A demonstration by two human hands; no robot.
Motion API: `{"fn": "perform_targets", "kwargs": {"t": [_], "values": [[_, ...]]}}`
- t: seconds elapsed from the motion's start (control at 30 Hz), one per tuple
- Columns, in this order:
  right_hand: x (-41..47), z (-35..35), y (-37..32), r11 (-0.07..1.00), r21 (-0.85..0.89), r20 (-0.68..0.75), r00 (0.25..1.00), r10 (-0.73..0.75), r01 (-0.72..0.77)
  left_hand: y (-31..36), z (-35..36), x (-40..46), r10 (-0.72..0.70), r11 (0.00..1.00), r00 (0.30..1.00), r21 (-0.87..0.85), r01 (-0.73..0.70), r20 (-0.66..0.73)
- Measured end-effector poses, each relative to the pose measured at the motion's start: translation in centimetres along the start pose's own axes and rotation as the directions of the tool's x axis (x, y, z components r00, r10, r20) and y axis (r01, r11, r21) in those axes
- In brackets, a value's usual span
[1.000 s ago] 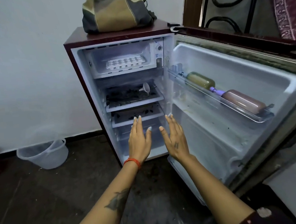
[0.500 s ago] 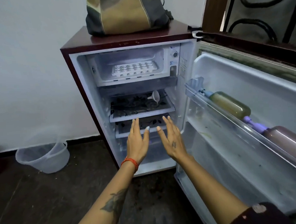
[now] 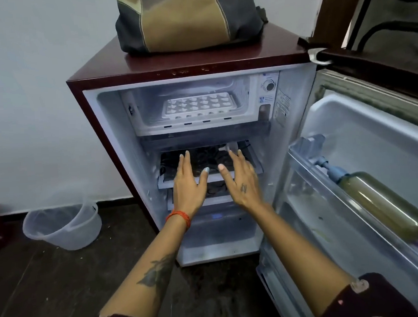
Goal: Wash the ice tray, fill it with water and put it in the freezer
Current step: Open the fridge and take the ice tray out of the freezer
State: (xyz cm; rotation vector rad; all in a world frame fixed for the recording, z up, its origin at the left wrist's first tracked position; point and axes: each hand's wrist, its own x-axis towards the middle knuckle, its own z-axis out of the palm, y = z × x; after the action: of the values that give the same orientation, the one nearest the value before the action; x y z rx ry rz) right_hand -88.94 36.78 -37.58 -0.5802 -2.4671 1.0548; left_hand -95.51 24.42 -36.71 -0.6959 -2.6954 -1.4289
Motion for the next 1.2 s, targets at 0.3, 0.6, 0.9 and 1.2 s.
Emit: {"fn": "perform_targets", "kwargs": {"t": [0.3,0.6,0.9,1.2], "values": [[9.9,1.2,-0.9,1.000,-0.027,-0.109,0.994,-0.009,0.006,-1.7,-1.7,10.3,0.068,0.993,0.997,0.098,-0.065,-0.028],[17.9,1.4,-1.1,1.000,0.007,-0.221,0.975,0.002,-0.001,-2.9,-2.5,18.2,-0.003,1.000,0.996,0.014,0.005,-0.090],[23.8,1.9,-0.4,0.972,-0.084,-0.146,0.968,0.206,-0.220,-3.7,-2.4,22.9,-0.145,0.985,0.985,0.077,0.152,-0.089],[24.0,1.1,-1.2,0.966,0.062,-0.147,0.955,0.257,-0.251,-3.1,-2.2,23.0,-0.160,0.984,0.969,0.043,0.171,-0.191]]}}
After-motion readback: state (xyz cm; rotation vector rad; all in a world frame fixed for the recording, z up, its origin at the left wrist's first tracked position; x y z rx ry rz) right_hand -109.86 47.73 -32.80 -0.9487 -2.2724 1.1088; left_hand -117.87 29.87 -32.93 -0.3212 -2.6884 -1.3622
